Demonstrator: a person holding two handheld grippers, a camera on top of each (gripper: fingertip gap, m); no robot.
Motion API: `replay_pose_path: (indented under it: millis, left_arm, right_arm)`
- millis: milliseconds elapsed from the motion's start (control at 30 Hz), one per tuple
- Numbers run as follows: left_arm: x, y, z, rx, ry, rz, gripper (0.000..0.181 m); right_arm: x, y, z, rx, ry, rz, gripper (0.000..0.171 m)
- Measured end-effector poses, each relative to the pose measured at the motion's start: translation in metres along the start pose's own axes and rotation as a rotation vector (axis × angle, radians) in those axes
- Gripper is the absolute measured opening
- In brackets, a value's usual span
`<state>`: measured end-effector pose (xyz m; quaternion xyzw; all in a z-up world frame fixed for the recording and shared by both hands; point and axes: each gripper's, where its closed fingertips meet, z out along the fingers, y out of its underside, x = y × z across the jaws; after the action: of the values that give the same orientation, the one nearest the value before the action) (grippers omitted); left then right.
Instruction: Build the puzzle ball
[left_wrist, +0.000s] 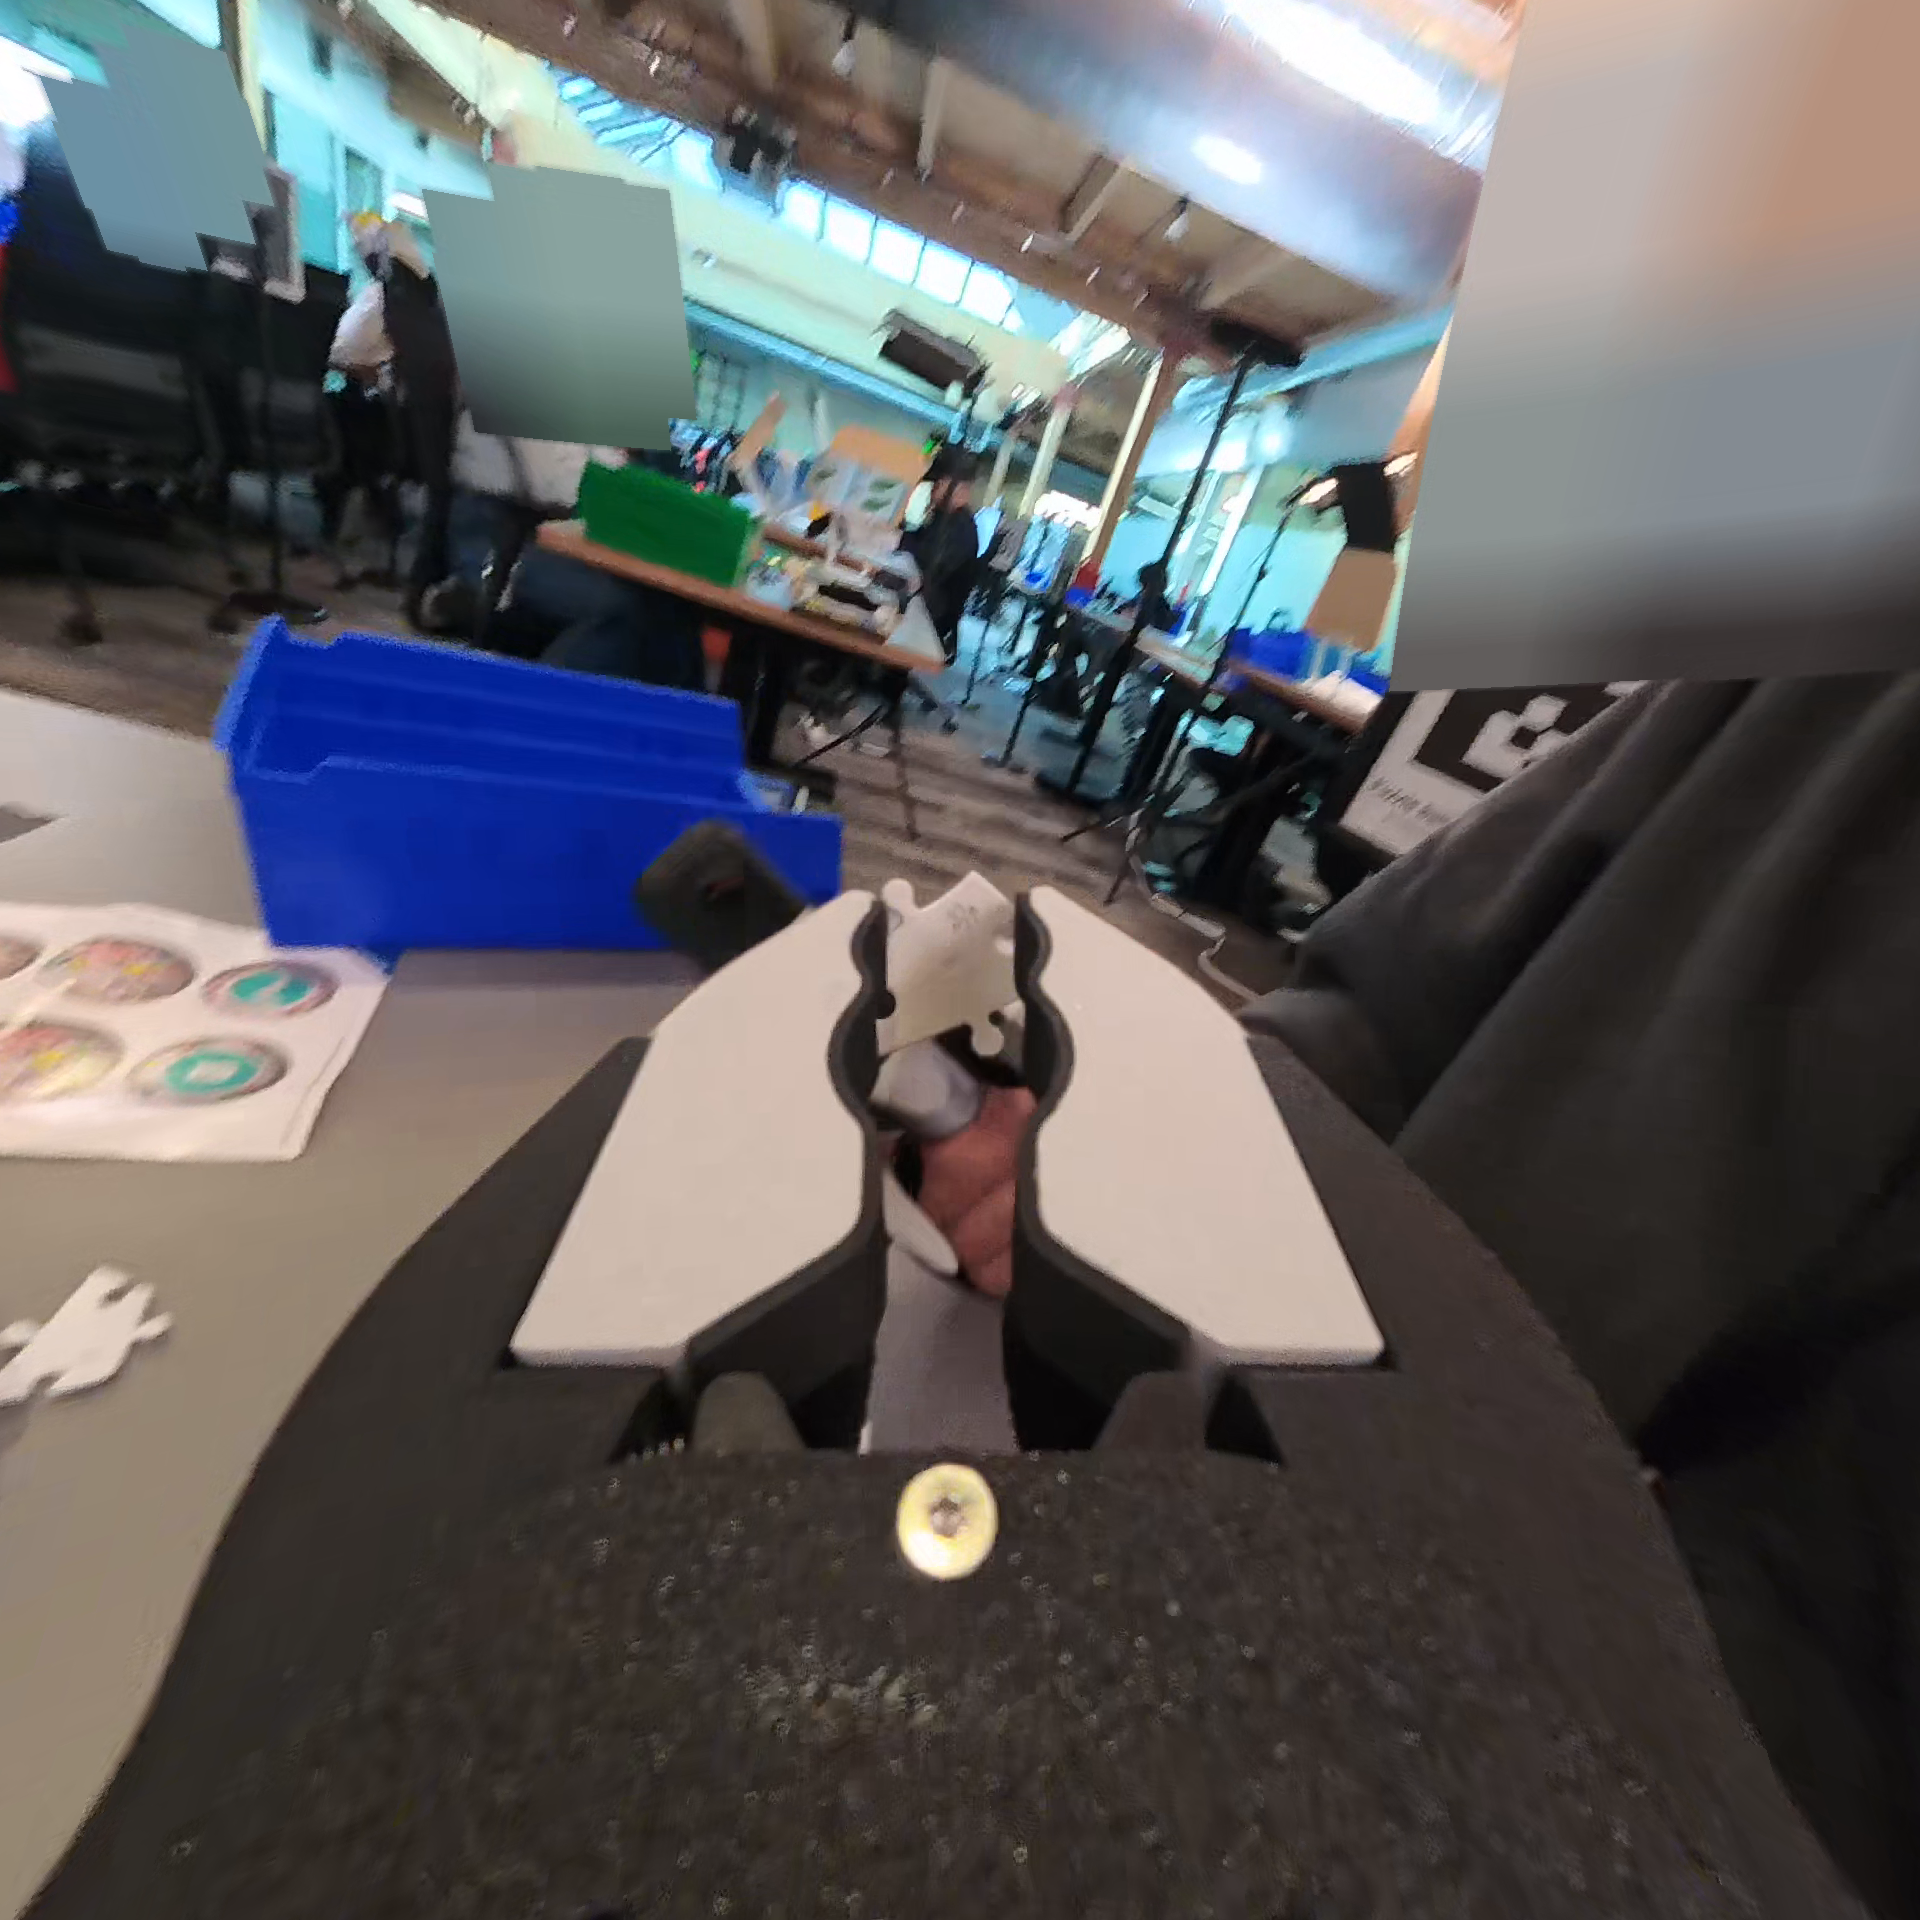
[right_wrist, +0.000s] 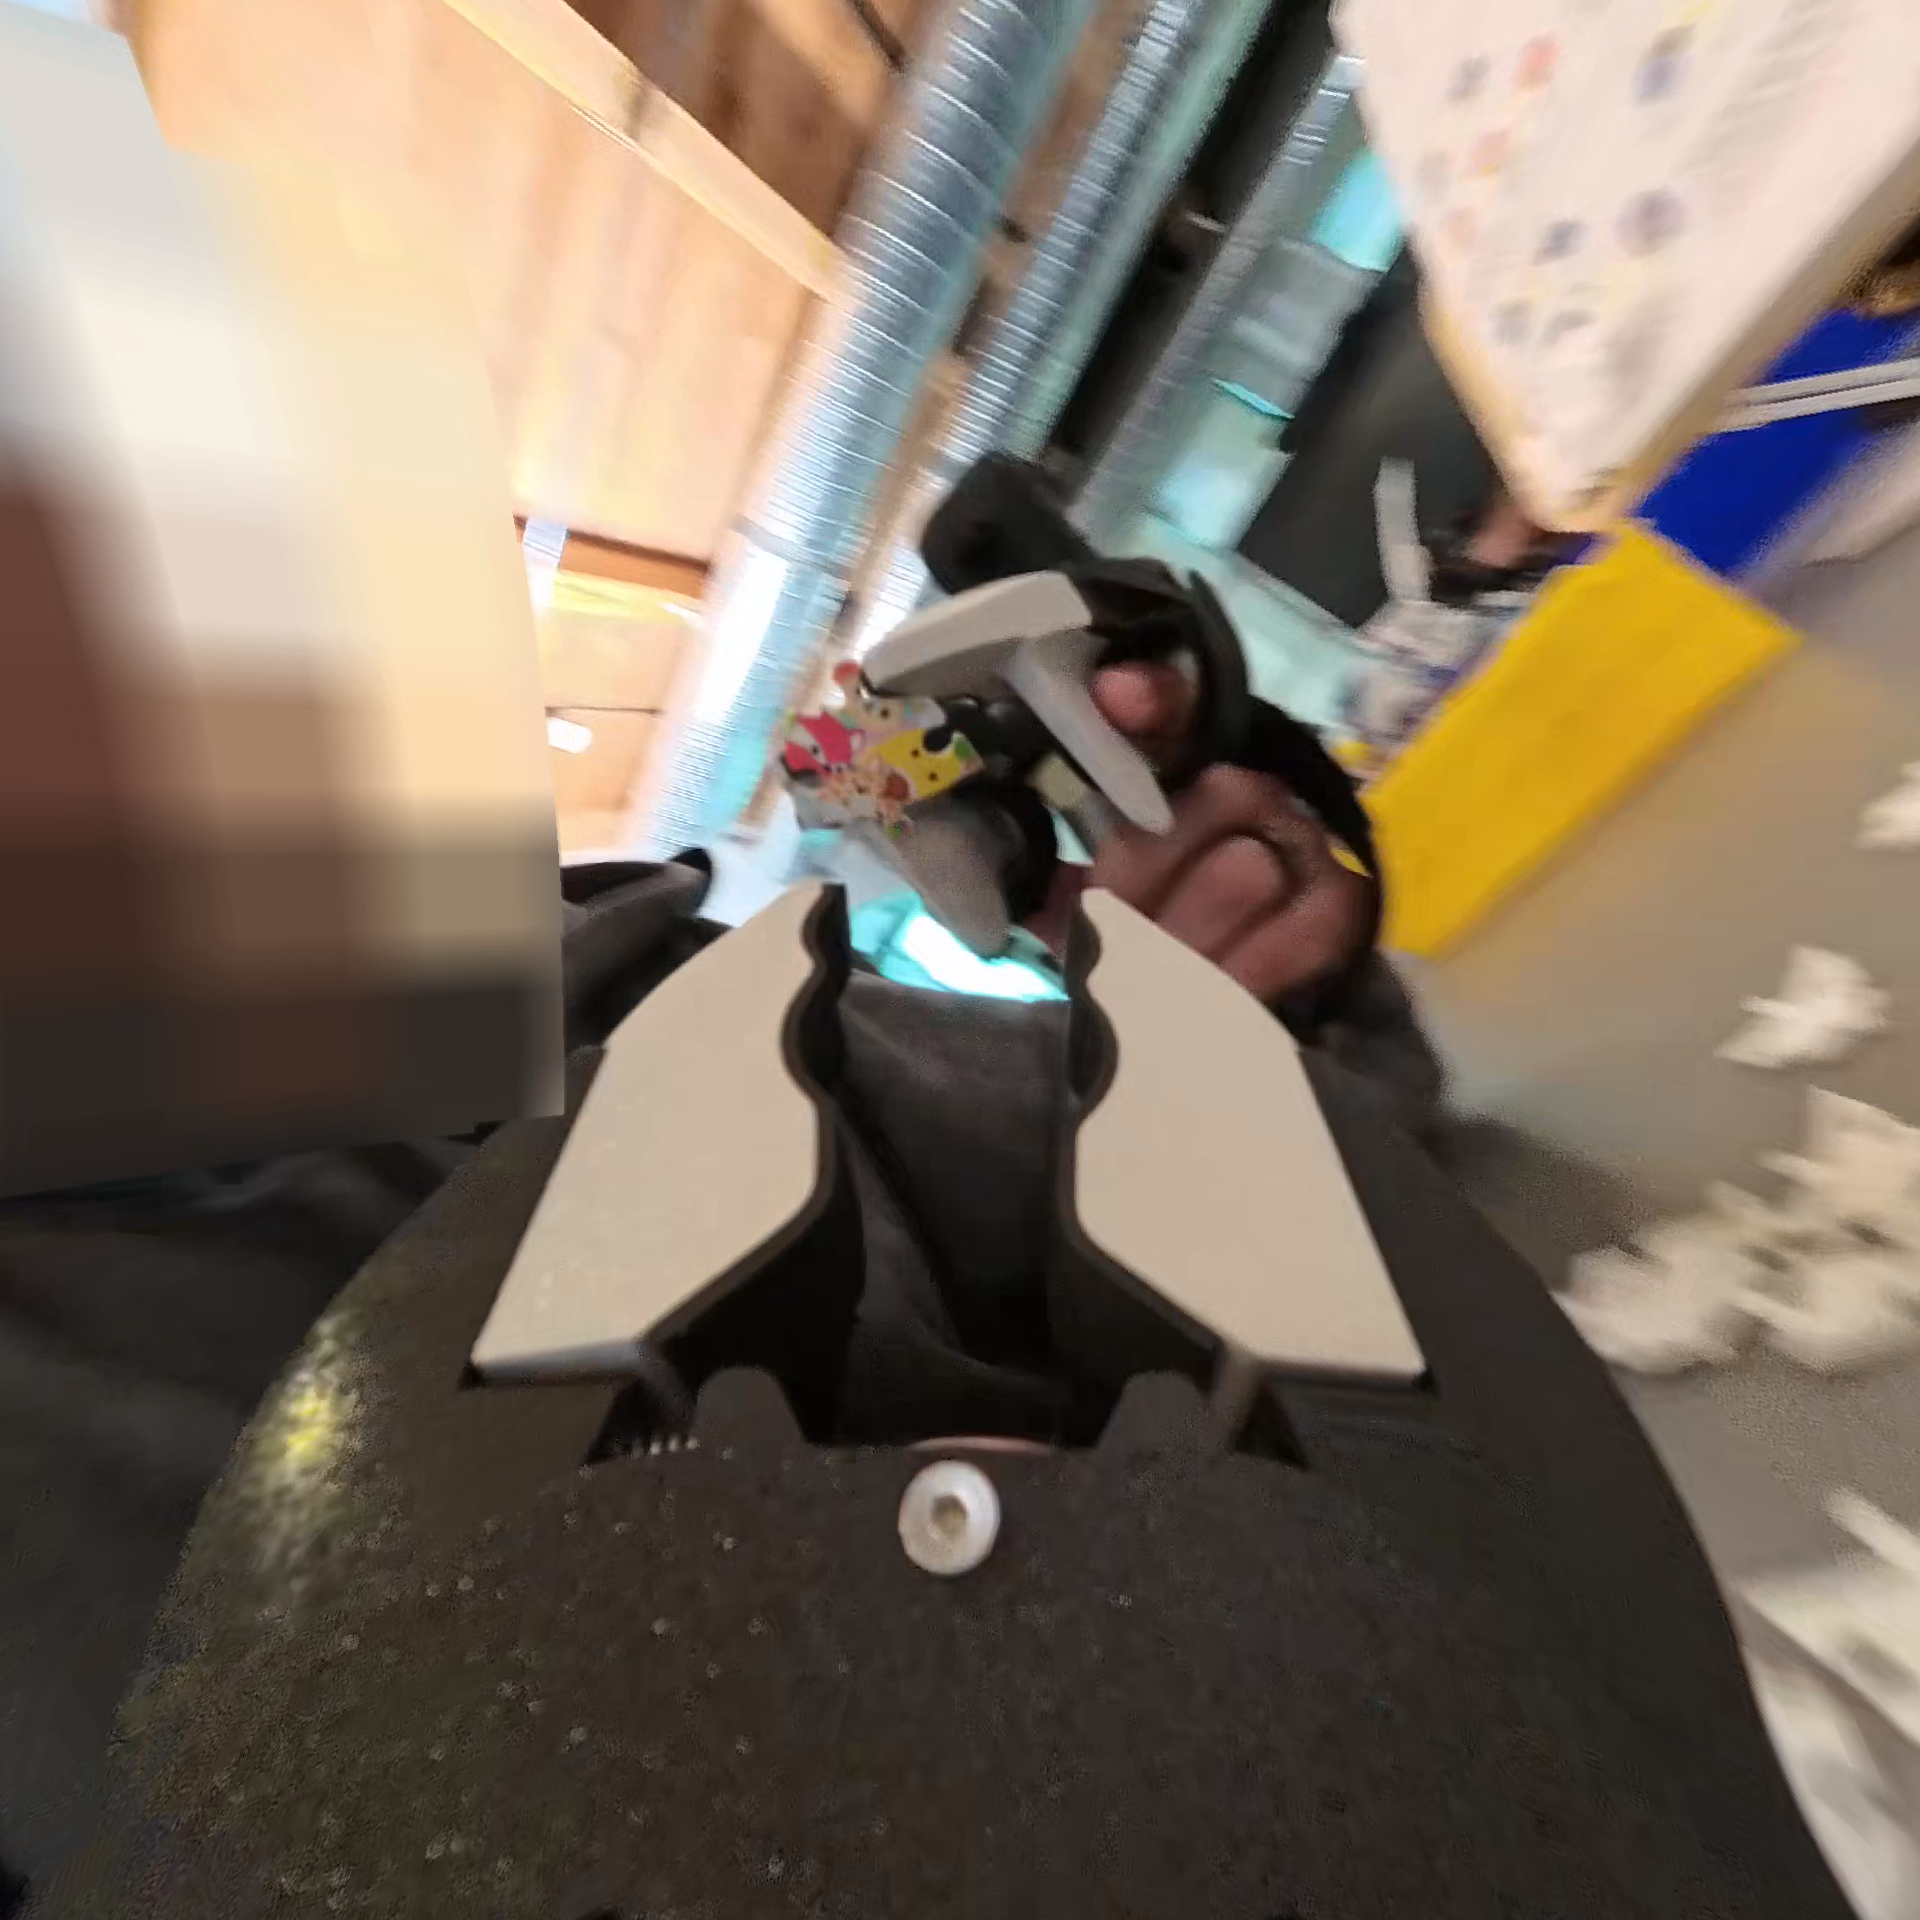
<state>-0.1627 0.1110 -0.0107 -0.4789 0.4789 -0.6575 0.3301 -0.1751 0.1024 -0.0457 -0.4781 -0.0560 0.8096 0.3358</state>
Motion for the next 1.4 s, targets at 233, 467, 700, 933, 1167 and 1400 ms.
replay_pose_path:
  millis: [233,467,700,933,1167,1400]
  left_arm:
    - [0.029,-0.011,0.013,0.076,0.129,-0.052,0.023]
    - [0.025,-0.013,0.017,0.136,0.142,-0.138,0.039]
    - [0.002,0.022,0.007,-0.034,0.024,-0.196,0.028]
    - [0.013,0.049,0.007,-0.181,0.040,-0.098,0.002]
    - [0.013,0.045,-0.007,-0.156,0.002,0.078,0.002]
    - [0.010,0.042,-0.015,-0.144,-0.050,0.222,0.003]
  right_arm:
    - [-0.047,-0.007,0.023,0.129,-0.406,0.120,0.038]
    - [-0.041,-0.015,0.000,0.153,-0.286,0.026,0.003]
    - [-0.020,-0.003,-0.013,-0.164,0.254,-0.516,0.003]
    - [-0.007,0.007,-0.010,-0.501,0.467,-0.736,0.007]
    - [-0.008,0.005,-0.001,-0.881,0.585,-0.902,0.012]
    - [-0.004,0.003,0.005,-1.187,0.604,-0.960,0.004]
